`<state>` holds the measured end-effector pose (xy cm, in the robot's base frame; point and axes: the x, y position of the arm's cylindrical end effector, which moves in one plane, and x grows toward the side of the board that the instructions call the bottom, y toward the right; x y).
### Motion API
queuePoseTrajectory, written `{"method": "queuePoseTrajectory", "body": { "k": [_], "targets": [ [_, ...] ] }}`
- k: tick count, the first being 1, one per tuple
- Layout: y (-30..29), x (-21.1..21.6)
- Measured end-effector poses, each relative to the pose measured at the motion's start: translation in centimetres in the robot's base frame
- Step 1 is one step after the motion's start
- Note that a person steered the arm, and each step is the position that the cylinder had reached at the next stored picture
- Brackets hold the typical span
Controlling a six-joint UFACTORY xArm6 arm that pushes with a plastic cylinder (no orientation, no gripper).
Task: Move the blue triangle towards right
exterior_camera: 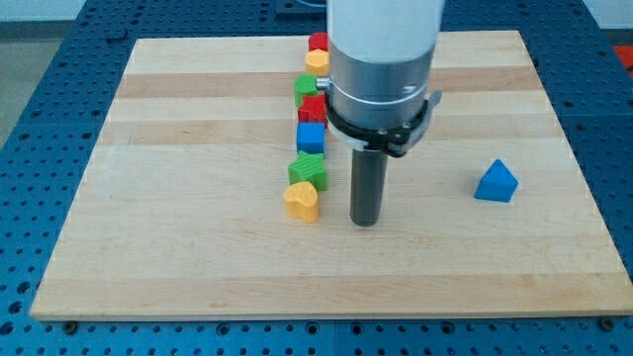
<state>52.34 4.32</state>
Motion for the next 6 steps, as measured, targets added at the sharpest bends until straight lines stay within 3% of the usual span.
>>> {"method": "queuePoseTrajectory", "body": {
  "k": [3, 6],
  "targets": [
    [7.9, 0.6],
    [13.0, -4.1]
  ]
}}
